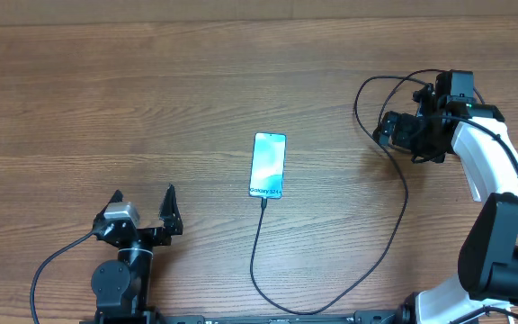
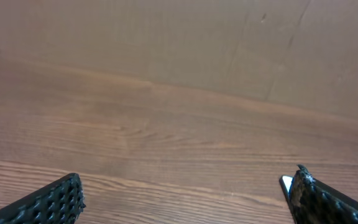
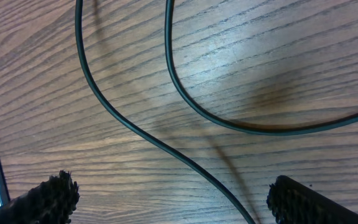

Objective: Plug charger to phone and switch on socket

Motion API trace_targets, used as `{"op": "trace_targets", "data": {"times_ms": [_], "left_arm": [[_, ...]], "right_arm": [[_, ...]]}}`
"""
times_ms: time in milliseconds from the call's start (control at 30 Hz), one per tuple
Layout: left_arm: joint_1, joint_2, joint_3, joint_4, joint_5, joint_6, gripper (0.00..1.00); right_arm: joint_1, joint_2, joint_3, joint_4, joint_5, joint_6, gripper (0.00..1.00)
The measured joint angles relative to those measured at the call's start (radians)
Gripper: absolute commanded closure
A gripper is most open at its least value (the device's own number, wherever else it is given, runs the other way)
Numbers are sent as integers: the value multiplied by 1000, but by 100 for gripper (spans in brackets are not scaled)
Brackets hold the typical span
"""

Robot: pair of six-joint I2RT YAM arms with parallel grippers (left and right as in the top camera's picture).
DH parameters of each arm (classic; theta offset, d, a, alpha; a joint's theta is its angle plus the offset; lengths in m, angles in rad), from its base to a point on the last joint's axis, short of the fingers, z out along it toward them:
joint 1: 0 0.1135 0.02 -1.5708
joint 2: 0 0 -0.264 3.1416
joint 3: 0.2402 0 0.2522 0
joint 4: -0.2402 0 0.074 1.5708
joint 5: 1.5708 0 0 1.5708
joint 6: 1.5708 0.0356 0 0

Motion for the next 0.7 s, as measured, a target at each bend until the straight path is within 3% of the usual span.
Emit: {"op": "trace_targets", "data": {"times_ms": [700], "left_arm": [[0, 0, 0, 0, -3, 30, 0]], "right_arm": [[0, 0, 0, 0, 0, 0, 0]]}}
